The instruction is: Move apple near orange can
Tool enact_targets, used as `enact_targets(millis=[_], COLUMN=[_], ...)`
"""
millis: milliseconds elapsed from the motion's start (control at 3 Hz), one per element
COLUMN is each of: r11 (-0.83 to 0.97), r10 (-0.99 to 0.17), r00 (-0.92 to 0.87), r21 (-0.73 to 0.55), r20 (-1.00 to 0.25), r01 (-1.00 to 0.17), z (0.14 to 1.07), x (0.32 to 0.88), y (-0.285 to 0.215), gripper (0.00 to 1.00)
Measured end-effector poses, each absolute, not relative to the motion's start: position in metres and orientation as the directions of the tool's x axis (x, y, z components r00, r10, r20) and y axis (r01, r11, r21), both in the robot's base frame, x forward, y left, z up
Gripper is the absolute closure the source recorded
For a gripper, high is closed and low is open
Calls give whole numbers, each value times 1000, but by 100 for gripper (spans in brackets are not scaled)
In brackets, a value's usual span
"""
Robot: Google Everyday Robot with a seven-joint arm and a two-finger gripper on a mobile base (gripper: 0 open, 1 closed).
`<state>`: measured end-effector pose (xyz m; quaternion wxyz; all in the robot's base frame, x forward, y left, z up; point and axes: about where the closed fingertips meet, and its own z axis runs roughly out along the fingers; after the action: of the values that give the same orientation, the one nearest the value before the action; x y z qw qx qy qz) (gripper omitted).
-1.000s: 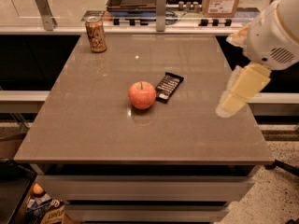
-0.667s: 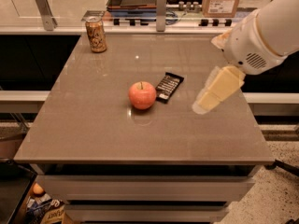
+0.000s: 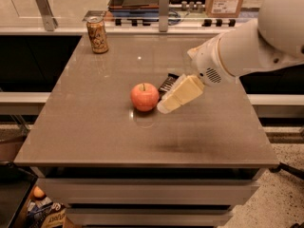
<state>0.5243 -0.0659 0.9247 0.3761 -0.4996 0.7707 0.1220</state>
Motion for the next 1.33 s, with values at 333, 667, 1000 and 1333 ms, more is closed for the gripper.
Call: enact_targets(millis=[333,667,1000,1333], r11=[516,523,523,535], r10=[-647,-643,-628,-584], r00=[-287,-297,-290,-282], r21=[-129,-122,-115,-99], r20=[-706,-706,-722,-761], r01=[-847,-844,-845,-839], z=[893,893,892,887], x=[542,542,545,549], y=[-25,-23,-20,-18], gripper=[0,0,0,0])
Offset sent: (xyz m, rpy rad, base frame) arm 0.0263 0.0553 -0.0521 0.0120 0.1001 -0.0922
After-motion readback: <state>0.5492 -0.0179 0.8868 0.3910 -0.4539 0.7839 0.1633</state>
